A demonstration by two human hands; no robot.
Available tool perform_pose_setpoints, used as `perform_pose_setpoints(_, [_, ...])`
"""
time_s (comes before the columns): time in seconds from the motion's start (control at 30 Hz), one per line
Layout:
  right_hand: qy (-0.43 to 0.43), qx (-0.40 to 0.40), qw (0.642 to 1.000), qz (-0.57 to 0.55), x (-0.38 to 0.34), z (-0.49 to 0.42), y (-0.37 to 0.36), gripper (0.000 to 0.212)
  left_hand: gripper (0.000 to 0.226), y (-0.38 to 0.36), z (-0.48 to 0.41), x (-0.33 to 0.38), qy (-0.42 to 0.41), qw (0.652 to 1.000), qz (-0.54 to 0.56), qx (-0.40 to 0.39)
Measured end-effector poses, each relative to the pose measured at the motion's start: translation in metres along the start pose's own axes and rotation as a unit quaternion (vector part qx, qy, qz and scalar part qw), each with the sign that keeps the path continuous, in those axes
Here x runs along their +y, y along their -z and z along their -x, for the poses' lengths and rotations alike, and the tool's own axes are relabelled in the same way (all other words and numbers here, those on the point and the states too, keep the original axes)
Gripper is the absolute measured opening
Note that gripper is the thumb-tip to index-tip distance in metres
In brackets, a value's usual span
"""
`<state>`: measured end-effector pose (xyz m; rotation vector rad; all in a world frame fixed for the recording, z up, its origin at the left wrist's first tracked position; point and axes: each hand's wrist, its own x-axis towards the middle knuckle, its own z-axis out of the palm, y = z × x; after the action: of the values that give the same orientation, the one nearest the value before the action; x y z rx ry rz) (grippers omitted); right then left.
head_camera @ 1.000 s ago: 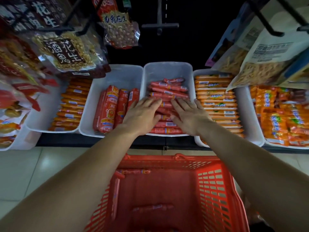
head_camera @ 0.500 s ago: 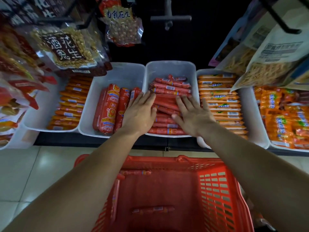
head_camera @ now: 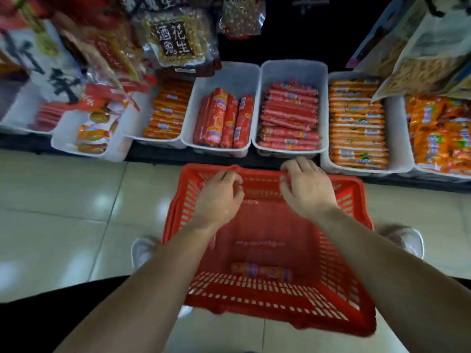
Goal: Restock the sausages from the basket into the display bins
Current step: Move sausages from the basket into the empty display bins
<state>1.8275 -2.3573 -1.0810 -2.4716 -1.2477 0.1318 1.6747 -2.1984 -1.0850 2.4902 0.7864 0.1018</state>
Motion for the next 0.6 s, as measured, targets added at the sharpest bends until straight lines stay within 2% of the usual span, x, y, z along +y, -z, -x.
perform_pose_setpoints(0.1, [-0.013, -0.137, 0.99, 0.009, -0.002, 0.043, -0.028, 0.029, 0.026, -0.013, 0.046, -0.02, 0.053, 0.992, -0.055, -0.105])
perform_pose_setpoints(0.17, [-0.042, -0.252, 0.967, 0.018, 0.003, 0.063, -0.048, 0.042, 0.043, -0.022, 0.068, -0.032, 0.105, 0.97, -0.099, -0.195])
perform_pose_setpoints(0.23, [-0.076, -0.33, 0.94, 0.026, 0.008, 0.077, -0.068, 0.054, 0.057, -0.034, 0.082, -0.044, 0.154, 0.952, -0.108, -0.243])
perform_pose_setpoints(0.43, [-0.079, -0.405, 0.911, 0.025, 0.013, 0.098, -0.124, 0.052, 0.078, -0.073, 0.089, -0.078, 0.228, 0.928, -0.097, -0.277])
perform_pose_setpoints(0.6, [-0.049, -0.418, 0.905, 0.057, 0.008, 0.095, -0.163, 0.048, 0.088, -0.111, 0.07, -0.096, 0.261, 0.929, -0.073, -0.251])
